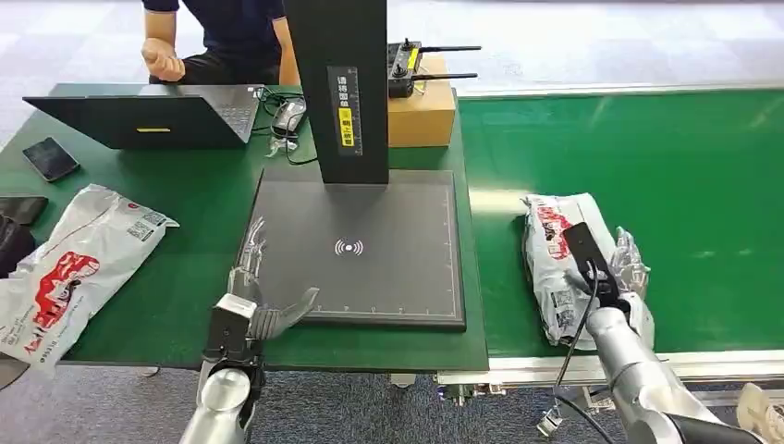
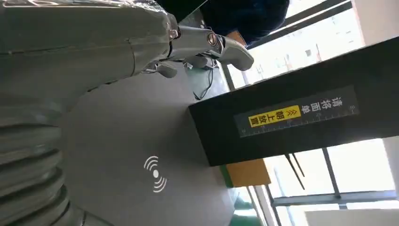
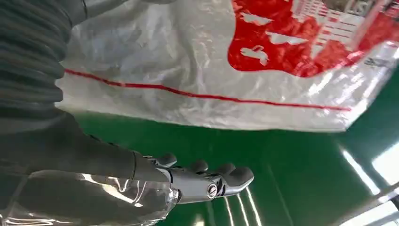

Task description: Moved the parcel from conveyor to table for the left to box.

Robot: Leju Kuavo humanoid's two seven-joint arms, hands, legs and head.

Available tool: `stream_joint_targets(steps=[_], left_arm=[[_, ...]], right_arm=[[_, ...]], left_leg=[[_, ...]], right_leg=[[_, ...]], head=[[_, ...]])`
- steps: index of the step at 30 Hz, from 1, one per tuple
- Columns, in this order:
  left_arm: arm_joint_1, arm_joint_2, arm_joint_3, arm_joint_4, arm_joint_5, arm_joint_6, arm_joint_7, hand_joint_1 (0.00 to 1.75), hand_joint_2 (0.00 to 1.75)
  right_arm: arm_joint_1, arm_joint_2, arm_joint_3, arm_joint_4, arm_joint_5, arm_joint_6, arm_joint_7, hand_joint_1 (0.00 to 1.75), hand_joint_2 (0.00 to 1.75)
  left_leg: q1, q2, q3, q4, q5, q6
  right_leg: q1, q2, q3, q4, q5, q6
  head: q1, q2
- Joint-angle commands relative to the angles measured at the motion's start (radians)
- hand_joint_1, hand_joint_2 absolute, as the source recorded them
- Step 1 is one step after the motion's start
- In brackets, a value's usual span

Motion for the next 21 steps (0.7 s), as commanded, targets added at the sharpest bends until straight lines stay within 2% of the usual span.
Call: stream_joint_targets(steps=[1,8,13,21], left_arm=[[-0.007,0.011,-0.007,0.035,-0.004,0.006,0.014,0.00,1.75],[0.009,0.017,-0.014,0.025,-0.008,0.011,0.019,0.00,1.75],[0.005,0.022,-0.014,0.033,-0.003,0.009,0.019,0.00,1.75],[0.009,0.021,-0.015,0.032,0.001,0.012,0.023,0.00,1.75]], right_arm=[[-0.016,0.037,0.075,0.108,0.083,0.050,0.070,0.00,1.75],[-0.020,0.045,0.106,0.134,0.139,0.161,0.132,0.00,1.75],[-0.023,0.038,0.151,0.157,0.207,0.297,0.219,0.00,1.75],[-0.020,0.047,0.178,0.150,0.256,0.332,0.265,0.00,1.75]], left_leg=[[0.001,0.000,0.002,-0.002,0.000,-0.003],[0.001,0.001,0.003,-0.001,0.000,-0.002],[0.001,0.000,0.004,-0.003,0.001,-0.003],[0.002,-0.002,0.007,-0.003,0.001,-0.003]], right_leg=[[0.000,0.001,0.002,-0.002,0.001,0.002],[0.000,0.002,0.002,-0.002,0.000,0.001],[0.001,0.001,0.004,-0.003,0.001,0.002],[0.001,-0.001,0.007,-0.004,0.001,0.002]], head=[[0.000,0.000],[0.000,0.000],[0.000,0.000],[0.000,0.000]])
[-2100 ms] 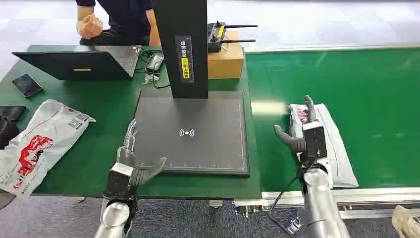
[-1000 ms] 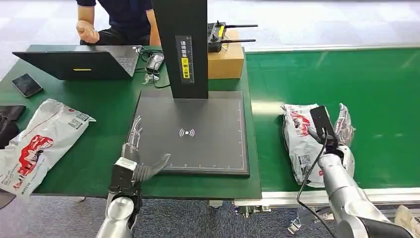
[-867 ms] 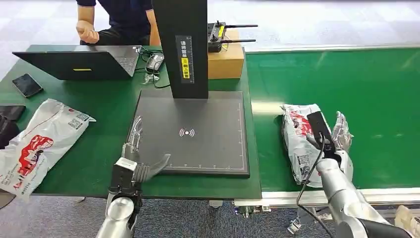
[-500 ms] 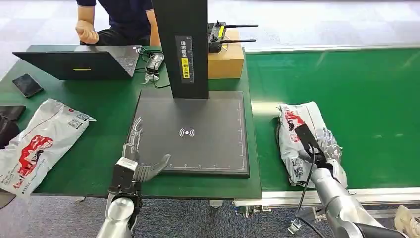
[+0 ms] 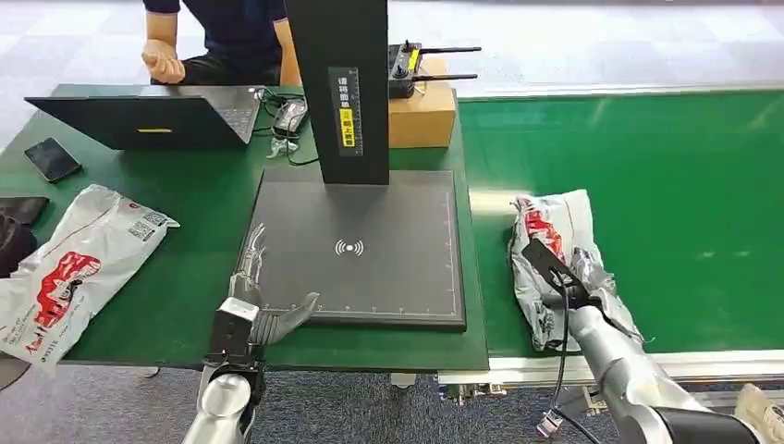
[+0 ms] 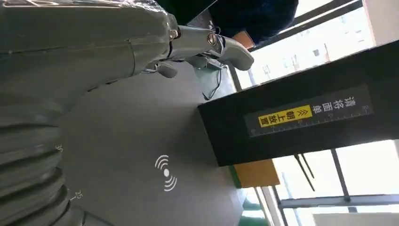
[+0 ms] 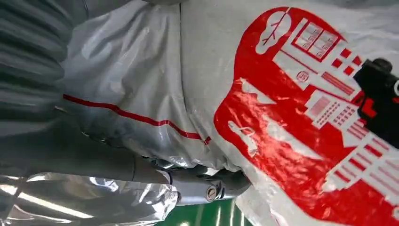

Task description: Moved the parcel from conveyor to table for the left to box.

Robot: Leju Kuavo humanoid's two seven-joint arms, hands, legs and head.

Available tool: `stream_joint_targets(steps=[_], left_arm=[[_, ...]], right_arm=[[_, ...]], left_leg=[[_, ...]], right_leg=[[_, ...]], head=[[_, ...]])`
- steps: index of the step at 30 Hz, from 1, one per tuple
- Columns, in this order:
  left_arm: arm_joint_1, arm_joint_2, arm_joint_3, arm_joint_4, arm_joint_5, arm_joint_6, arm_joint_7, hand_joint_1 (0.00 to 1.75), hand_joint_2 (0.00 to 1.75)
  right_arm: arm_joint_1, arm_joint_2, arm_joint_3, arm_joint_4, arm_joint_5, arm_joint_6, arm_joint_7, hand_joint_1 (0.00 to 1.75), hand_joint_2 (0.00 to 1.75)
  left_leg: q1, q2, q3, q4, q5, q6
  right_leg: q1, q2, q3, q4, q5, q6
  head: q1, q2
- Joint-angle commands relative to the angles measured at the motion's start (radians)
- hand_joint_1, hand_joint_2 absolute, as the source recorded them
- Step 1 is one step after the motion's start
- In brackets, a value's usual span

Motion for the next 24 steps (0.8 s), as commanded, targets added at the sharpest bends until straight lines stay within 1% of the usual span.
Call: stream_joint_targets(steps=[1,2,3,4,5,6,7,9,10,11,12,15,16,17,18,19,20,21,22,23,24], left_arm=[[-0.006,0.020,-0.015,0.025,0.004,-0.001,0.009,0.00,1.75],[-0.004,0.019,-0.015,0.022,0.004,-0.002,0.010,0.00,1.75],[-0.004,0.018,-0.015,0.021,0.005,-0.002,0.010,0.00,1.75],[-0.003,0.017,-0.014,0.018,0.004,-0.003,0.012,0.00,1.75],[-0.003,0.017,-0.014,0.018,0.004,-0.003,0.012,0.00,1.75],[-0.003,0.016,-0.013,0.019,0.004,-0.001,0.013,0.00,1.75],[-0.002,0.017,-0.014,0.020,0.004,0.001,0.014,0.00,1.75],[-0.002,0.018,-0.014,0.023,0.005,0.003,0.013,0.00,1.75],[-0.003,0.021,-0.015,0.027,0.010,0.008,0.011,0.00,1.75],[-0.002,0.022,-0.014,0.030,0.012,0.010,0.010,0.00,1.75],[-0.002,0.023,-0.013,0.031,0.014,0.012,0.009,0.00,1.75],[0.000,0.021,-0.015,0.033,0.017,0.012,0.005,0.00,1.75],[0.000,0.021,-0.017,0.032,0.018,0.013,0.003,0.00,1.75],[0.000,0.020,-0.016,0.031,0.018,0.014,0.003,0.00,1.75],[0.001,0.020,-0.016,0.031,0.019,0.014,0.003,0.00,1.75],[0.003,0.021,-0.017,0.026,0.021,0.017,0.002,0.00,1.75],[0.005,0.021,-0.018,0.023,0.022,0.018,0.002,0.00,1.75],[0.006,0.021,-0.018,0.022,0.022,0.018,0.002,0.00,1.75],[0.006,0.022,-0.018,0.020,0.023,0.018,0.003,0.00,1.75],[0.005,0.022,-0.018,0.020,0.024,0.019,0.003,0.00,1.75],[0.005,0.022,-0.018,0.021,0.024,0.019,0.003,0.00,1.75]], right_arm=[[0.014,0.024,0.072,0.085,0.049,0.030,0.038,0.86,1.75],[0.012,0.025,0.066,0.084,0.050,0.024,0.036,0.86,1.75],[0.010,0.025,0.064,0.083,0.049,0.023,0.035,1.47,1.75],[0.009,0.026,0.058,0.079,0.057,0.009,0.026,1.71,1.75],[0.009,0.026,0.057,0.078,0.057,0.007,0.026,1.71,1.75],[0.009,0.027,0.053,0.074,0.057,-0.007,0.020,1.75,1.75],[0.006,0.031,0.039,0.073,0.056,-0.020,0.009,1.75,1.75],[0.002,0.035,0.022,0.070,0.049,-0.020,-0.006,1.75,1.75],[-0.001,0.042,-0.013,0.065,0.021,-0.028,-0.049,1.73,1.75],[-0.007,0.047,-0.022,0.061,0.015,-0.033,-0.063,1.73,1.75],[-0.011,0.048,-0.025,0.057,0.013,-0.038,-0.070,1.75,1.75],[-0.026,0.054,-0.030,0.044,0.016,-0.070,-0.084,1.71,1.75],[-0.026,0.056,-0.039,0.037,0.010,-0.100,-0.104,1.69,1.75],[-0.030,0.059,-0.045,0.026,0.004,-0.124,-0.119,1.75,1.75],[-0.032,0.059,-0.046,0.027,0.005,-0.123,-0.118,1.73,1.75],[-0.034,0.065,-0.066,0.013,-0.011,-0.190,-0.164,1.75,1.75],[-0.043,0.070,-0.077,0.004,-0.022,-0.207,-0.194,1.73,1.75],[-0.047,0.070,-0.077,0.002,-0.022,-0.203,-0.193,1.73,1.75],[-0.049,0.074,-0.087,-0.019,-0.034,-0.218,-0.225,1.75,1.75],[-0.060,0.077,-0.089,-0.037,-0.039,-0.232,-0.246,1.71,1.75],[-0.068,0.077,-0.088,-0.040,-0.039,-0.224,-0.244,1.73,1.75]], left_leg=[[0.002,-0.003,0.003,-0.004,0.002,-0.004],[0.002,-0.003,0.003,-0.004,0.002,-0.004],[0.002,-0.002,0.003,-0.003,0.001,-0.003],[0.002,-0.002,0.004,-0.005,0.002,-0.004],[0.002,-0.001,0.003,-0.003,0.001,-0.003],[0.001,-0.002,0.004,-0.003,0.002,-0.004],[0.002,-0.003,0.004,-0.006,0.004,-0.006],[0.001,-0.001,0.004,-0.001,0.000,-0.001],[0.001,-0.001,0.004,-0.001,0.001,-0.001],[0.001,-0.001,0.004,-0.003,0.002,-0.002],[0.001,-0.001,0.004,-0.001,0.001,-0.001],[0.001,-0.001,0.003,-0.003,0.003,-0.002],[0.001,0.001,0.003,-0.003,0.003,-0.002],[0.000,0.001,0.003,-0.001,0.001,0.000],[0.000,0.001,0.003,-0.001,0.001,-0.001],[0.000,0.000,0.003,-0.002,0.002,-0.002],[0.000,0.001,0.003,0.000,0.001,0.000],[0.000,0.001,0.002,0.000,0.001,-0.001],[0.000,0.002,0.002,-0.001,0.001,-0.001],[0.000,0.002,0.001,0.000,0.001,0.000],[0.000,0.002,0.001,0.000,0.001,-0.002]], right_leg=[[0.001,-0.001,0.004,-0.005,0.002,0.002],[0.001,-0.001,0.004,-0.005,0.001,0.002],[0.001,-0.001,0.004,-0.003,0.001,0.002],[0.001,-0.001,0.005,-0.005,0.002,0.002],[0.001,0.000,0.004,-0.004,0.001,0.002],[0.001,-0.001,0.004,-0.004,0.002,0.002],[0.001,-0.001,0.005,-0.007,0.003,0.004],[0.000,0.000,0.005,-0.002,0.001,0.002],[0.000,0.000,0.005,-0.002,0.001,0.002],[0.000,0.000,0.005,-0.004,0.003,0.003],[0.000,0.000,0.004,-0.002,0.002,0.003],[0.000,0.001,0.004,-0.004,0.004,0.005],[0.000,0.002,0.004,-0.004,0.004,0.005],[0.000,0.001,0.004,-0.001,0.003,0.004],[-0.001,0.002,0.003,-0.002,0.003,0.004],[-0.001,0.002,0.003,-0.002,0.003,0.004],[-0.001,0.001,0.003,-0.001,0.002,0.004],[-0.001,0.002,0.002,0.000,0.003,0.004],[-0.001,0.003,0.002,-0.001,0.003,0.004],[-0.001,0.002,0.001,0.000,0.002,0.004],[-0.001,0.003,0.000,0.000,0.003,0.004]], head=[[0.000,0.000],[0.000,0.000],[0.000,0.000],[0.000,0.000],[0.000,0.000],[0.000,0.000],[0.000,0.000],[0.000,0.000],[0.000,0.000],[0.000,0.000],[0.000,0.000],[0.000,0.000],[0.000,0.000],[0.000,0.000],[0.000,0.000],[0.000,0.000],[0.000,0.000],[0.000,0.000],[0.000,0.000],[0.000,0.000],[0.000,0.000]])
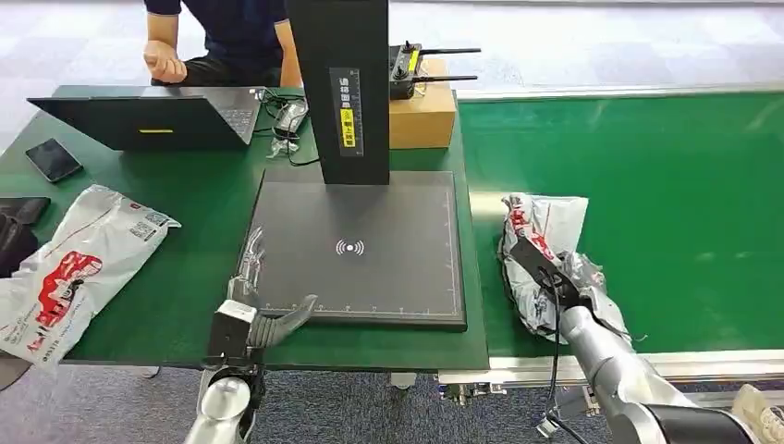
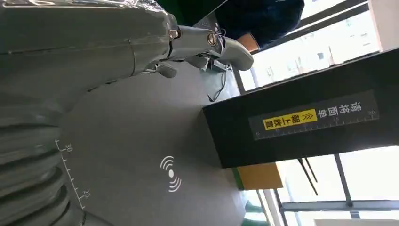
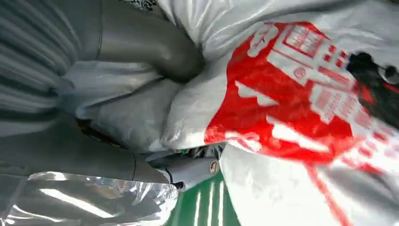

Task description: Moved the parcel from conveyor to table for the left to box.

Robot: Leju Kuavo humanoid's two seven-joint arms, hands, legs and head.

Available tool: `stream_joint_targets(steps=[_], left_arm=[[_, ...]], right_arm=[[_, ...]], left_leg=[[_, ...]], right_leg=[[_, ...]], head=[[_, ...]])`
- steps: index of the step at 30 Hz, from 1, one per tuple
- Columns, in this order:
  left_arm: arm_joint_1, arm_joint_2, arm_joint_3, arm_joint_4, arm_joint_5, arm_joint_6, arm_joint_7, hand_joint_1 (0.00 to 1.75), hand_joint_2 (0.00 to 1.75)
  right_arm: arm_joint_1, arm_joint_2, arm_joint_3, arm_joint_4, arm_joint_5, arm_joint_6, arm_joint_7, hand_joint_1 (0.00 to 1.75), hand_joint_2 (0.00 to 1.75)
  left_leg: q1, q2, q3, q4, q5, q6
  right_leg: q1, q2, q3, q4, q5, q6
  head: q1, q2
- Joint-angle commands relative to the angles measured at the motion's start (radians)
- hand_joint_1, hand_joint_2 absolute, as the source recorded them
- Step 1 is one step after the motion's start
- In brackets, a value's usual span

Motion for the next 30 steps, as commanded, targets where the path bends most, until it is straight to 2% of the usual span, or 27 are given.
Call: stream_joint_targets(steps=[1,4,5,11,13,14,16,17,19,20,25,28,30], left_arm=[[-0.009,0.021,-0.017,0.022,0.010,0.004,0.001,0.00,1.75],[-0.013,0.019,-0.018,0.027,0.013,0.006,-0.001,0.00,1.75],[-0.016,0.018,-0.020,0.034,0.017,0.006,-0.007,0.00,1.75],[-0.031,0.022,-0.023,0.066,0.033,0.018,-0.025,0.00,1.75],[-0.031,0.023,-0.021,0.069,0.037,0.020,-0.030,0.00,1.75],[-0.028,0.023,-0.018,0.068,0.040,0.021,-0.034,0.00,1.75],[-0.026,0.023,-0.017,0.065,0.041,0.019,-0.035,0.00,1.75],[-0.021,0.022,-0.011,0.056,0.041,0.012,-0.036,0.00,1.75],[-0.017,0.019,-0.004,0.043,0.034,0.005,-0.037,0.00,1.75],[-0.020,0.018,-0.002,0.041,0.027,0.000,-0.036,0.00,1.75],[-0.036,0.017,0.012,0.046,0.015,-0.013,-0.035,0.00,1.75],[-0.028,0.018,0.020,0.033,0.016,-0.013,-0.039,0.00,1.75],[-0.020,0.016,0.023,0.015,0.017,-0.011,-0.041,0.00,1.75]], right_arm=[[-0.062,0.050,-0.086,-0.066,-0.047,-0.078,-0.124,1.73,1.75],[-0.075,0.056,-0.090,-0.105,-0.064,-0.109,-0.167,1.71,1.75],[-0.071,0.057,-0.064,-0.135,-0.032,-0.195,-0.177,1.71,1.75],[-0.026,0.097,-0.016,-0.276,-0.084,-0.230,-0.253,1.68,1.75],[-0.003,0.113,0.003,-0.330,-0.125,-0.199,-0.281,1.68,1.75],[0.023,0.128,0.028,-0.391,-0.198,-0.125,-0.320,1.71,1.75],[0.033,0.139,0.040,-0.419,-0.241,-0.084,-0.334,1.68,1.75],[0.061,0.140,0.082,-0.477,-0.291,-0.017,-0.375,1.64,1.75],[0.106,0.138,0.143,-0.561,-0.312,0.002,-0.375,1.69,1.75],[0.129,0.136,0.175,-0.599,-0.330,0.030,-0.392,1.66,1.75],[0.211,0.154,0.304,-0.727,-0.310,0.077,-0.404,1.66,1.75],[0.194,0.170,0.377,-0.723,-0.283,0.104,-0.417,1.59,1.75],[0.172,0.171,0.428,-0.705,-0.228,0.085,-0.423,1.50,1.75]], left_leg=[[0.000,0.003,-0.001,-0.002,0.001,-0.005],[0.000,0.003,-0.004,0.000,0.000,-0.003],[0.000,0.003,-0.003,-0.001,0.001,-0.004],[0.000,0.002,-0.003,-0.001,0.001,-0.004],[0.000,0.002,-0.003,-0.002,0.001,-0.004],[0.000,0.002,-0.003,-0.002,0.001,-0.004],[0.001,0.003,-0.001,-0.004,0.001,-0.006],[0.001,0.001,-0.003,-0.002,0.001,-0.004],[0.001,0.002,-0.001,-0.004,0.001,-0.005],[0.001,0.001,-0.003,-0.002,0.000,-0.003],[0.001,0.000,-0.004,-0.002,0.001,-0.003],[0.001,0.002,-0.004,-0.001,0.000,-0.003],[0.001,0.004,-0.004,-0.002,0.000,-0.004]], right_leg=[[-0.001,0.005,-0.003,0.000,0.002,0.002],[-0.001,0.004,-0.005,0.001,0.001,0.001],[-0.001,0.005,-0.004,0.000,0.001,0.002],[0.000,0.004,-0.004,-0.001,0.001,0.002],[0.000,0.003,-0.004,-0.001,0.001,0.001],[0.000,0.003,-0.004,-0.001,0.001,0.001],[0.000,0.004,-0.003,-0.003,0.002,0.001],[0.000,0.002,-0.004,-0.001,0.001,0.001],[0.000,0.004,-0.003,-0.002,0.001,0.001],[0.000,0.002,-0.004,-0.001,0.000,0.000],[0.001,0.001,-0.004,-0.001,0.000,0.001],[0.001,0.003,-0.005,0.000,0.000,0.000],[0.000,0.006,-0.005,0.000,0.001,0.001]], head=[[0.000,0.000],[0.000,0.000],[0.000,0.000],[0.000,0.000],[0.000,0.000],[0.000,0.000],[0.000,0.000],[0.000,0.000],[0.000,0.000],[0.000,0.000],[0.001,0.000],[0.000,0.000],[0.000,0.000]])
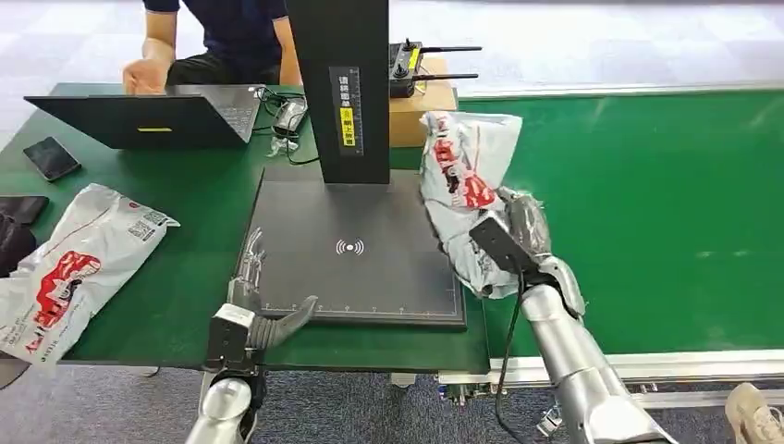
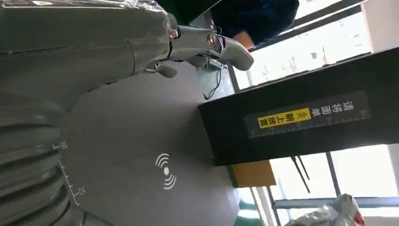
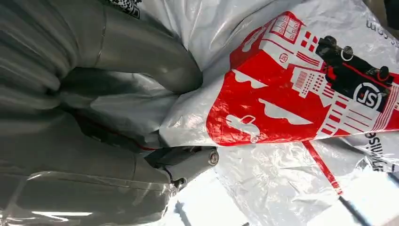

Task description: Moved the parcel from conveyor to table for the left to box.

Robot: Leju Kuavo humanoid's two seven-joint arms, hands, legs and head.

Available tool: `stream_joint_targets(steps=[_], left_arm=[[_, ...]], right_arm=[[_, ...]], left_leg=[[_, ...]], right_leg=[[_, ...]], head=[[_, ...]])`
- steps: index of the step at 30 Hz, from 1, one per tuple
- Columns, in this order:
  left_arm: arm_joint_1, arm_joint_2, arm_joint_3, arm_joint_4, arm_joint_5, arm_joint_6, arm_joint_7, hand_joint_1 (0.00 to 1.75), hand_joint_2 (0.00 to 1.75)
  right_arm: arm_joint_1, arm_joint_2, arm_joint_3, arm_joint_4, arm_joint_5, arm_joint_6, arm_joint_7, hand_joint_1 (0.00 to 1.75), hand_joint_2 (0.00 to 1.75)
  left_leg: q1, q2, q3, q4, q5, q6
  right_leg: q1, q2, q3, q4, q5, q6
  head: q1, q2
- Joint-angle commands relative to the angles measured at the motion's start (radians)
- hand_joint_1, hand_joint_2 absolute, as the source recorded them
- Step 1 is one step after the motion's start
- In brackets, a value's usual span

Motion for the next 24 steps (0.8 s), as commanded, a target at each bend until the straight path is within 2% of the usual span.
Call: stream_joint_targets(steps=[1,14,15,20,23,24], left_arm=[[-0.007,0.015,0.030,-0.010,-0.002,-0.002,-0.003,0.00,1.75],[0.019,0.024,0.023,-0.029,-0.001,0.016,0.004,0.00,1.75],[0.027,0.023,0.026,-0.039,0.002,0.022,0.004,0.00,1.75],[0.065,0.014,0.040,-0.100,-0.005,0.032,0.017,0.00,1.75],[0.081,0.017,0.049,-0.111,-0.010,0.031,0.025,0.00,1.75],[0.085,0.016,0.048,-0.111,-0.009,0.029,0.025,0.00,1.75]], right_arm=[[-0.007,0.049,0.255,-0.083,0.058,0.029,-0.027,1.54,1.75],[-0.008,0.038,0.320,-0.073,0.019,0.037,-0.063,1.55,1.75],[-0.014,0.035,0.339,-0.061,0.029,0.024,-0.071,1.48,1.75],[-0.068,0.069,0.380,0.054,0.047,-0.017,-0.064,1.50,1.75],[-0.095,0.085,0.403,0.126,0.081,-0.094,-0.029,1.34,1.75],[-0.088,0.078,0.414,0.133,0.125,-0.149,0.007,1.05,1.75]], left_leg=[[0.001,0.003,0.001,-0.001,0.000,-0.004],[0.001,0.001,0.000,-0.001,0.000,-0.003],[0.000,0.000,0.000,0.000,0.000,-0.002],[0.001,0.004,0.001,0.000,0.000,-0.002],[0.001,0.002,0.001,-0.001,0.000,-0.004],[0.001,0.003,0.001,0.000,0.000,-0.002]], right_leg=[[0.000,0.005,0.000,-0.001,0.001,0.001],[0.000,0.002,0.000,0.000,0.000,0.001],[0.000,0.001,0.000,0.000,0.000,0.001],[0.000,0.004,0.000,0.000,0.001,0.001],[0.000,0.003,0.000,-0.001,0.001,0.001],[0.000,0.003,0.000,0.000,0.001,0.001]], head=[[0.000,0.000],[0.000,0.000],[0.000,0.000],[0.000,0.000],[0.000,0.000],[0.000,0.000]])
